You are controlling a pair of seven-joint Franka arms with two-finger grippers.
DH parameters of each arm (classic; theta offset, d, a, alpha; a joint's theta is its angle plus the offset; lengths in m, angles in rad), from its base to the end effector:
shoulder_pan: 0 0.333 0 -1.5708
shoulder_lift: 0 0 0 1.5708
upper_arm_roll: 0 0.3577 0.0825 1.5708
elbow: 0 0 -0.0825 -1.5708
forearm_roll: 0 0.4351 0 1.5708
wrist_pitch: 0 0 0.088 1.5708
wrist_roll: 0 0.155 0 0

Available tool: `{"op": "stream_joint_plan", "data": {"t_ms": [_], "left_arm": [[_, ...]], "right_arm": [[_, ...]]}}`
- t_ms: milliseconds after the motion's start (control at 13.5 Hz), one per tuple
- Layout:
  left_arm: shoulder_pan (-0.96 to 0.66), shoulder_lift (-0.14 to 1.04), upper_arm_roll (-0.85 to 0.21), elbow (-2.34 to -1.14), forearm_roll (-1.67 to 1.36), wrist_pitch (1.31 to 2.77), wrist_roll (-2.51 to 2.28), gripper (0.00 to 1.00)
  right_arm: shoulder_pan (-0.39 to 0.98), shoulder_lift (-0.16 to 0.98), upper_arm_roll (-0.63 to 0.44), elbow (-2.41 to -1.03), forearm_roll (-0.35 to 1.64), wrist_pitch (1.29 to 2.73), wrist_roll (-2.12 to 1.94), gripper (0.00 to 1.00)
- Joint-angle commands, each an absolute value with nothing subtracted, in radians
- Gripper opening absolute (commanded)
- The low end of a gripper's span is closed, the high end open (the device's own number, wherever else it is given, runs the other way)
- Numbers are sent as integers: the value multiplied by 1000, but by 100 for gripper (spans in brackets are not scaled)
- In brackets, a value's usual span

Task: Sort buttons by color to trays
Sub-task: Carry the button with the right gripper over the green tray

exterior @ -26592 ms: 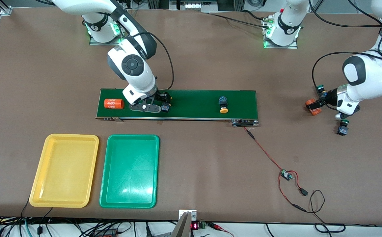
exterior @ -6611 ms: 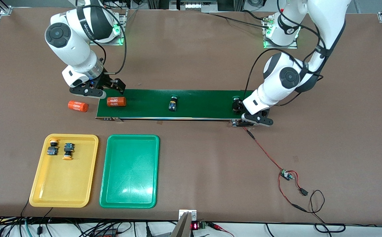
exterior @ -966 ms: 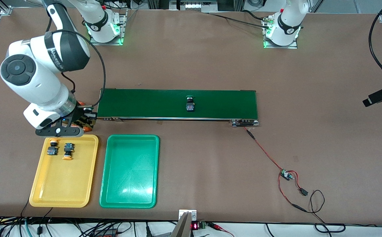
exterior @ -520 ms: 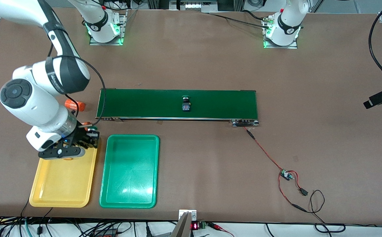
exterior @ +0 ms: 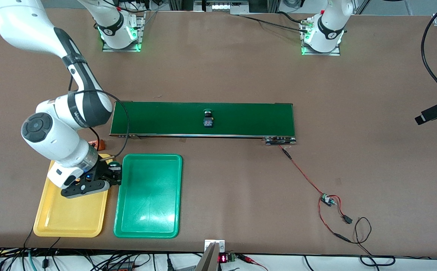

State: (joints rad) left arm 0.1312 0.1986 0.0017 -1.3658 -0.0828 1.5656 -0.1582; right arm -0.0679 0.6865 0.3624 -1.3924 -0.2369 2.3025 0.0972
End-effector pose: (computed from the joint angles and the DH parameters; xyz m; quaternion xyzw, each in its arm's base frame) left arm 0.6700 0.0765 0.5983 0.9886 0.1447 0.0001 0.0412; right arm 0.8151 0.1710 0.3122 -0.9846 -0.1116 -0.1297 0.0355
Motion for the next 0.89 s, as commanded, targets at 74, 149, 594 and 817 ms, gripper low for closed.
{"op": "stream_joint_plan", "data": {"t_ms": [74, 149, 594, 817], "left_arm": [[138, 190, -2, -1371, -84, 1566, -141, 100], [138, 190, 0, -1371, -80, 1565, -135, 100], [112, 199, -12, -1419, -32, 1562, -78, 100], [98, 201, -20, -1417, -32, 1562, -78, 100]], "right_arm": [[-12, 777, 311, -1358, -241, 2452, 74, 13], [-2, 804, 302, -1361, -241, 2504, 74, 13], [31, 879, 285, -1416, -242, 2746, 60, 16], [37, 887, 285, -1416, -241, 2749, 61, 39]]}}
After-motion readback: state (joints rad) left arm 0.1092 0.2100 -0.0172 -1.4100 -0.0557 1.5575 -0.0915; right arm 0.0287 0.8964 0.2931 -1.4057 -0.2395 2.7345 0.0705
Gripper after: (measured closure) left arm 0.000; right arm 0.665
